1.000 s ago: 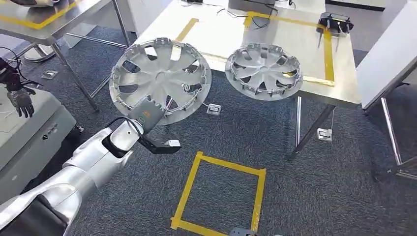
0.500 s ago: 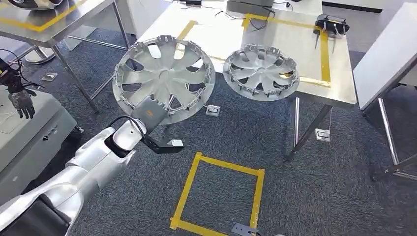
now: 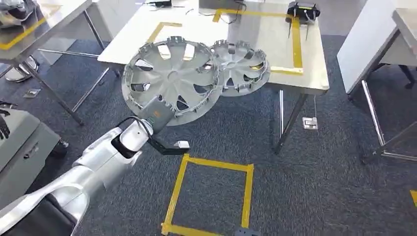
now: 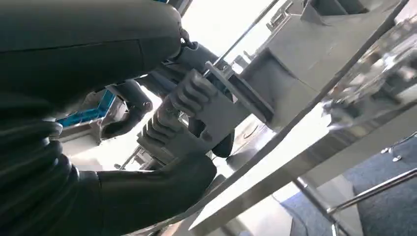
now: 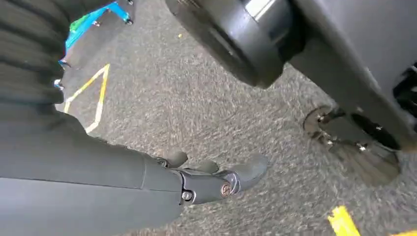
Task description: Take the parts from the cabinet and place them on the table.
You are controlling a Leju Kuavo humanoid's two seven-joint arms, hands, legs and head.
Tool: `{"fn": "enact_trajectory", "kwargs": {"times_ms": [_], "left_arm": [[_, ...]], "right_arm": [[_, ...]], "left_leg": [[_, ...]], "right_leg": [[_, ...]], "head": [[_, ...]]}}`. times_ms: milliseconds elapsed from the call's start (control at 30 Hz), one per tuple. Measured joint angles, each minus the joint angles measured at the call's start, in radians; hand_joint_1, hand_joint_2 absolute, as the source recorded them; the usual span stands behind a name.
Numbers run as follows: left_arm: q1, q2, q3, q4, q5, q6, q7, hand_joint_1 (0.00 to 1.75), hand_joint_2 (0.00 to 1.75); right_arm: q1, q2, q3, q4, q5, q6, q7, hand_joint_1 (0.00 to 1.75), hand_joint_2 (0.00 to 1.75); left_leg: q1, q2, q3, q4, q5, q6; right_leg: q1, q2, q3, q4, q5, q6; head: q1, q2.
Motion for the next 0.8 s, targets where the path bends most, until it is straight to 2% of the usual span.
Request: {"fn": "enact_trajectory", "kwargs": {"times_ms": [33, 67, 100, 133, 167, 200, 233, 267, 300, 333, 367, 400, 533, 800], "left_arm": [[0.001, 0.002, 0.0, 0.0, 0.0, 0.001, -0.001, 1.75, 1.75], [0.003, 0.002, 0.0, 0.001, 0.0, 0.001, -0.003, 1.75, 1.75], [0.005, 0.003, 0.0, 0.001, 0.0, 0.001, -0.004, 1.75, 1.75], [0.005, 0.003, 0.0, 0.001, 0.0, 0.001, -0.005, 1.75, 1.75], [0.005, 0.003, 0.0, 0.001, 0.0, 0.001, -0.004, 1.75, 1.75], [0.004, 0.004, 0.0, 0.0, 0.0, 0.001, -0.003, 1.75, 1.75], [0.003, 0.004, 0.0, 0.0, 0.0, 0.001, -0.002, 1.75, 1.75], [0.003, 0.002, 0.0, 0.0, 0.0, 0.001, -0.002, 1.75, 1.75], [0.002, 0.001, 0.0, 0.0, -0.002, 0.001, -0.002, 1.75, 1.75], [0.003, 0.002, 0.0, 0.0, -0.003, 0.001, -0.002, 1.75, 1.75], [0.004, 0.002, 0.0, 0.0, -0.004, 0.0, -0.001, 1.75, 1.75], [0.004, 0.003, -0.001, 0.002, -0.004, 0.0, 0.0, 1.75, 1.75], [0.005, 0.005, -0.001, 0.003, -0.007, 0.021, 0.033, 1.75, 1.75], [0.001, 0.013, 0.008, 0.003, 0.02, 0.121, 0.132, 1.75, 1.75]], "right_arm": [[0.0, 0.001, 0.0, 0.0, 0.005, 0.0, -0.004, 0.0, 1.75], [0.001, 0.001, 0.0, 0.0, 0.006, 0.0, -0.006, 0.0, 1.75], [0.002, 0.001, 0.0, 0.0, 0.007, 0.0, -0.006, 0.0, 1.75], [0.002, 0.001, 0.0, 0.0, 0.009, 0.0, -0.006, 0.0, 1.75], [0.002, 0.001, 0.0, 0.0, 0.015, 0.0, -0.005, 0.0, 1.75], [0.002, 0.001, 0.0, 0.0, 0.016, 0.0, -0.005, 0.0, 1.75], [0.002, 0.002, 0.0, 0.0, 0.017, 0.0, -0.004, 0.0, 1.75], [0.0, 0.004, 0.0, 0.0, 0.017, 0.0, -0.003, 0.0, 1.75], [0.001, 0.004, 0.0, 0.0, 0.017, 0.0, -0.002, 0.0, 1.75], [0.001, 0.004, 0.0, 0.0, 0.018, 0.0, -0.002, 0.0, 1.75], [0.001, 0.005, 0.0, 0.0, 0.019, 0.0, -0.002, 0.0, 1.75], [0.002, 0.005, 0.0, 0.0, 0.021, 0.0, -0.003, 0.0, 1.75], [0.0, 0.005, 0.0, 0.0, 0.026, 0.0, -0.002, 0.0, 1.75], [0.0, 0.005, 0.0, 0.0, 0.034, 0.0, 0.001, 0.0, 1.75]], "left_leg": [[-0.003, -0.005, -0.035, 0.076, -0.028, 0.004], [-0.008, -0.007, -0.058, 0.121, -0.036, 0.01], [-0.012, -0.007, -0.057, 0.118, -0.023, 0.018], [-0.017, -0.008, -0.038, 0.076, 0.006, 0.029], [-0.023, -0.01, 0.001, -0.002, 0.047, 0.043], [-0.033, -0.016, 0.051, -0.1, 0.089, 0.061], [-0.04, -0.022, 0.075, -0.152, 0.079, 0.077], [-0.041, -0.019, 0.087, -0.168, 0.085, 0.07], [-0.044, -0.019, 0.085, -0.169, 0.088, 0.065], [-0.04, -0.022, 0.086, -0.177, 0.093, 0.048], [-0.04, -0.023, 0.085, -0.177, 0.093, 0.038], [-0.041, -0.024, 0.084, -0.177, 0.093, 0.043], [-0.041, -0.026, 0.078, -0.177, 0.097, 0.053], [-0.042, -0.026, 0.076, -0.176, 0.1, 0.059]], "right_leg": [[0.005, 0.005, 0.0, 0.0, -0.001, -0.004], [0.01, 0.012, 0.0, 0.0, 0.0, -0.005], [0.014, 0.017, 0.0, 0.0, 0.0, -0.006], [0.018, 0.022, 0.0, 0.0, 0.0, -0.007], [0.022, 0.027, 0.001, 0.0, 0.0, -0.007], [0.025, 0.03, 0.002, 0.0, 0.0, -0.007], [0.023, 0.03, 0.002, -0.002, 0.001, -0.006], [0.031, 0.031, -0.002, 0.0, 0.003, 0.0], [0.023, 0.03, -0.004, -0.005, 0.006, 0.004], [0.029, 0.028, -0.004, -0.002, 0.003, 0.001], [0.025, 0.027, -0.004, -0.006, 0.007, -0.004], [0.025, 0.027, -0.003, -0.01, 0.009, 0.0], [0.025, 0.026, 0.0, -0.022, 0.016, 0.009], [0.025, 0.026, 0.002, -0.031, 0.022, 0.018]], "head": [[0.0, 0.0], [0.0, 0.0], [0.0, 0.0], [0.0, 0.0], [0.0, 0.0], [0.0, 0.0], [0.001, 0.0], [0.001, 0.0], [0.001, 0.0], [0.002, 0.0], [0.002, 0.0], [0.001, 0.0], [0.002, 0.0], [0.002, 0.0]]}}
